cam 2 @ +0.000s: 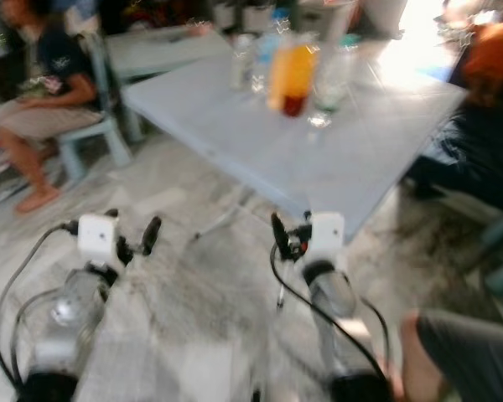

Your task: Restocking fridge

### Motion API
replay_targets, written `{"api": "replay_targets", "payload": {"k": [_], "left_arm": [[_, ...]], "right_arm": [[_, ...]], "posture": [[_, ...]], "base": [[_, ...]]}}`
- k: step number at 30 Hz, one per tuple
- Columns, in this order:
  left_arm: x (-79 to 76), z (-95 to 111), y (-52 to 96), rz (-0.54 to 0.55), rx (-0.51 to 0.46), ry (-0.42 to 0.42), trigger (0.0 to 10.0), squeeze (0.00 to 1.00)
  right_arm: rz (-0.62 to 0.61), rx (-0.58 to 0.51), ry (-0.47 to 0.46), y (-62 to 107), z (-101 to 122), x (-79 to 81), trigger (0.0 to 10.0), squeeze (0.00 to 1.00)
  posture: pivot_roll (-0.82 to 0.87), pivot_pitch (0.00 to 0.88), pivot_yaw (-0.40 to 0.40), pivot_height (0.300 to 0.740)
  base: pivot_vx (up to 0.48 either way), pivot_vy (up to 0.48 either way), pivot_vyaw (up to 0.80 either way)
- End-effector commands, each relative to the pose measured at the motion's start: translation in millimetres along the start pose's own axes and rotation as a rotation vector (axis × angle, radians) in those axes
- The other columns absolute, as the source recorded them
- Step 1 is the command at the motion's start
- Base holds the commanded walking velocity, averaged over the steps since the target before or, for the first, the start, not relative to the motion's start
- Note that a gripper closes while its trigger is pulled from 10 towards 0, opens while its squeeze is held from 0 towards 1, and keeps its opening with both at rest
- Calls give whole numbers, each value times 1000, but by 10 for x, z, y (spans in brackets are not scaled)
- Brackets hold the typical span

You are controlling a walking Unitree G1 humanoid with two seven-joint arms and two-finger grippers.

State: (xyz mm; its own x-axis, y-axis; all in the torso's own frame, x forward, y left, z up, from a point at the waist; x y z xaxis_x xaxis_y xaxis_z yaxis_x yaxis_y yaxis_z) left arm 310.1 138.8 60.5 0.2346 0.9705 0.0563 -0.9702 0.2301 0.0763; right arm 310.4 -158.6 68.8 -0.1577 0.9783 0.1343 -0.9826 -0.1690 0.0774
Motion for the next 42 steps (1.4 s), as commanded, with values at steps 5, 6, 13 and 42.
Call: {"api": "replay_targets", "payload": {"k": [5, 6, 13, 42], "left_arm": [[319, 220, 32, 109, -78, -51, 10000, 0], [331, 227, 35, 121, -84, -47, 10000, 0], [347, 238, 30, 155, -90, -19, 10000, 0], [194, 260, -27, 115, -105, -11, 10000, 0]], "right_arm": [[23, -67, 9, -73, 181, 112, 10000, 0], [22, -71, 11, -74, 193, 108, 10000, 0], [8, -93, 22, -83, 257, 103, 10000, 0], [3, -98, 56, -102, 259, 135, 10000, 0]], "posture": [[-20, 11, -14, 740], [-20, 11, -14, 740], [-26, 7, -12, 740], [-27, 0, -23, 740]], "base": [[446, 0, -160], [439, 0, 0], [399, 168, 0], [275, 364, -232]]}}
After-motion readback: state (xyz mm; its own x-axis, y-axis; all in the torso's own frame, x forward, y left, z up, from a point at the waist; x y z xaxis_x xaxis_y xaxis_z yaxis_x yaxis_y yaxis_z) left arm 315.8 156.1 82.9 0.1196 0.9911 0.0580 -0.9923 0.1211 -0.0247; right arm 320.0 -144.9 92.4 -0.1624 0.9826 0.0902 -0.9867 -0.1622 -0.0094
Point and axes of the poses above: a point about 5 cm out from each wrist's last joint towards the gripper, its own y axis pointing back from the gripper into the wrist, its own z axis along the axis of the wrist's last joint, x = y × z, the point moved 4 cm from there along -y, pointing out of the wrist towards the gripper, and after that the axes turned 1 degree about -y, right-handed, at the moved point
